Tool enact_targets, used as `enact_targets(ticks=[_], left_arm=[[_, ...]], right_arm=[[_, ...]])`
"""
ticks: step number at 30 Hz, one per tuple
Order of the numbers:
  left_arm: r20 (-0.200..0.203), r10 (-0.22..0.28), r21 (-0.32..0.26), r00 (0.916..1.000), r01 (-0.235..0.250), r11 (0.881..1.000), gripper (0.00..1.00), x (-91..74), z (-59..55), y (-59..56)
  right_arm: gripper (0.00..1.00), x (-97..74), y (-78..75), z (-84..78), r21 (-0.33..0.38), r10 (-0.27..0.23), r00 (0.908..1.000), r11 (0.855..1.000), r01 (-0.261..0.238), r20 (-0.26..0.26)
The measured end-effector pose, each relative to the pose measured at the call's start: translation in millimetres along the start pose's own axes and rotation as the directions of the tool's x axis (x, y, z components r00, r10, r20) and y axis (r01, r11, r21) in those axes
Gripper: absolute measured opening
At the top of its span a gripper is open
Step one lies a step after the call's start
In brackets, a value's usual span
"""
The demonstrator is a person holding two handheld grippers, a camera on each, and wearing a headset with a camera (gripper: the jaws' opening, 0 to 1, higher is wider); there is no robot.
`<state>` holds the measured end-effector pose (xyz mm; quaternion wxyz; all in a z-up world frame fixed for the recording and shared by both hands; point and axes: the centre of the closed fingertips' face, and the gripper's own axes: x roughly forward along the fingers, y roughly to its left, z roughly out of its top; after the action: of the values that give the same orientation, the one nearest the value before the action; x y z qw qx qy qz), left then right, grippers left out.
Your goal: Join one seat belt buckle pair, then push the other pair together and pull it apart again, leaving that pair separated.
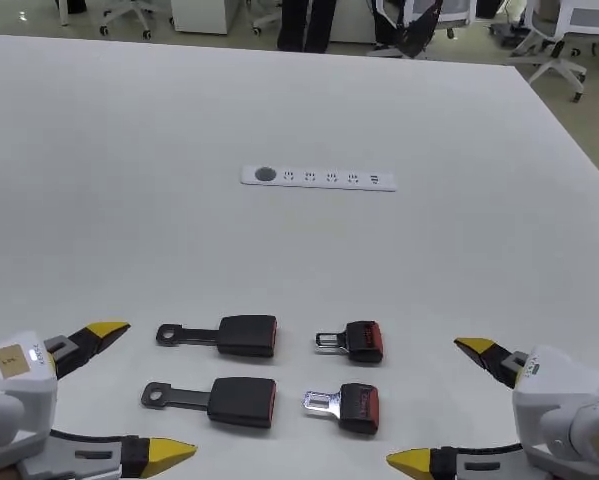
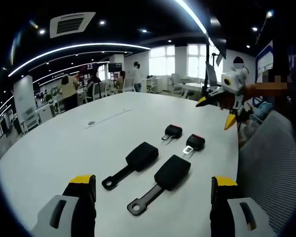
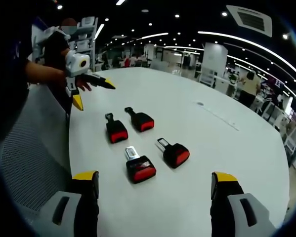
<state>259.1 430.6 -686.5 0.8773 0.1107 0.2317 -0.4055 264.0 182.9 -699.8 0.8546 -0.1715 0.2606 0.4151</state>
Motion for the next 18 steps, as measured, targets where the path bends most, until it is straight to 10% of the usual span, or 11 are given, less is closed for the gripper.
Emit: enact_targets(ticks=[18], left_arm=[[-0.052, -0.077, 0.076, 0.9957, 0.08, 0.994, 0.81, 10.4, -4.2, -8.2]], right_arm=[[0.86, 6.9, -1.1, -3.5, -0.107, 0.041, 0.9976, 0.993, -0.046, -0.056]])
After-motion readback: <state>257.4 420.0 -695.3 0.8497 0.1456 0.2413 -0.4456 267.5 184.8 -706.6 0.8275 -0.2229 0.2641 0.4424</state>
